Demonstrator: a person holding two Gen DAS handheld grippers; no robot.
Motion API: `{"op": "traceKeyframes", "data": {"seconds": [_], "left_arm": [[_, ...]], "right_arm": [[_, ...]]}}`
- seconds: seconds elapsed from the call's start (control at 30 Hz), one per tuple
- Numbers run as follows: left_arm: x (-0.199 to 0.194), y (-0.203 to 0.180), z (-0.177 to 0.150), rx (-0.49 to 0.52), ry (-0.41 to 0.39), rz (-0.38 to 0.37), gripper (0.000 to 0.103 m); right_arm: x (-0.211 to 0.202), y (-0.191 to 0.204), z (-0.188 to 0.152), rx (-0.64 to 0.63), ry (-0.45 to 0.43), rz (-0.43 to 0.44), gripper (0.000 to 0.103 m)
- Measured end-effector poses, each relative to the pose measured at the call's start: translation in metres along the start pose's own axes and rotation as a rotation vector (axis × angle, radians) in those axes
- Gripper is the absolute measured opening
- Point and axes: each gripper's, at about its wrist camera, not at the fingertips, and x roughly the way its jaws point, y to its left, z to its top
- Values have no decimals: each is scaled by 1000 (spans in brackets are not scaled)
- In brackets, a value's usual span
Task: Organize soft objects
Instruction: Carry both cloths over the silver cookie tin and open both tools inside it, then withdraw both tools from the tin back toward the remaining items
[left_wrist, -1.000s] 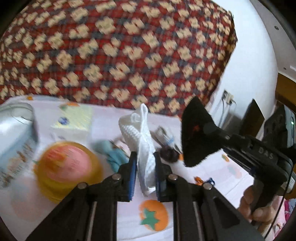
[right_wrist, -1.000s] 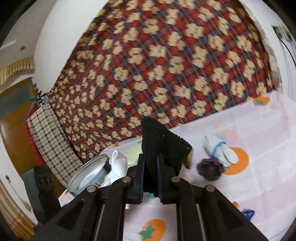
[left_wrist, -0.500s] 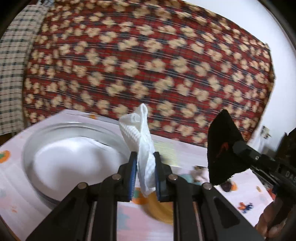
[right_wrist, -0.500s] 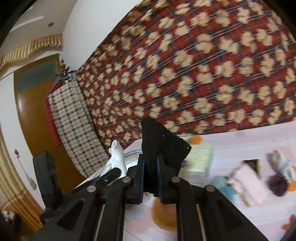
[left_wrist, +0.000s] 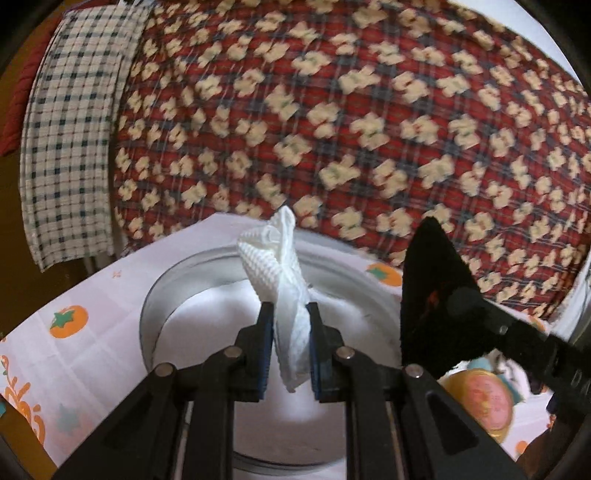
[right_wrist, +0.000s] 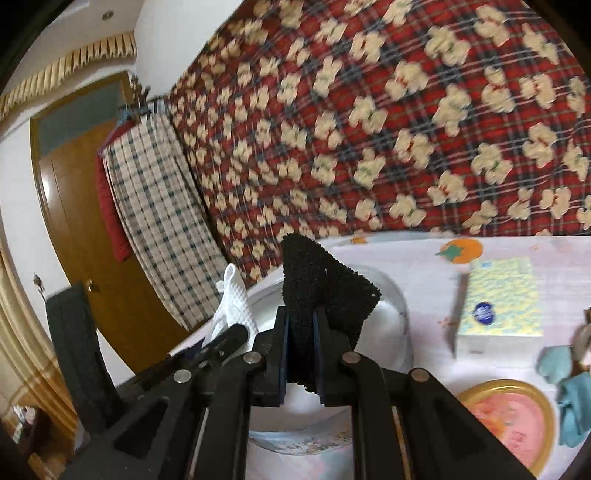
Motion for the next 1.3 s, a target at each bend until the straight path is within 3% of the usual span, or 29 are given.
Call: {"op": "traceKeyframes", "data": {"seconds": [0.3,0.4,0.47,0.53,0.57,0.6,0.67,0.7,0.77,0.9,1.3], "left_arm": [[25,11,-7,8,63,96,19],[29,12,-10,12,71,140,43],[27,14,-12,6,54,167,76],[19,19,-13,-30,12,205,90],[14,21,-13,-43,-11,211,93],[11,23,-13,-51,-28,213,94],[6,25,-12,-59,-51,229,95],[4,26,-11,-61,-57,236,95],[2,29,-12,-71,-65,251,98],[-1,27,-17,-99,-66,235,98],[-11,-22,-31,-27,-77,145,98]], "right_arm": [[40,1,-16,-52,79,-14,16],[42,2,-18,-82,96,-44,18],[39,-1,-18,-82,87,-65,18],[29,-9,-16,-53,54,-70,19],[23,-14,-14,-35,34,-69,27],[16,-19,-12,-13,2,-76,36],[-1,-29,-9,26,-81,-116,81],[-13,-34,-9,44,-143,-142,85],[-25,-40,-8,54,-192,-168,85],[-30,-54,-9,69,-164,-231,85],[-43,-59,-17,-22,-163,-349,85]]}}
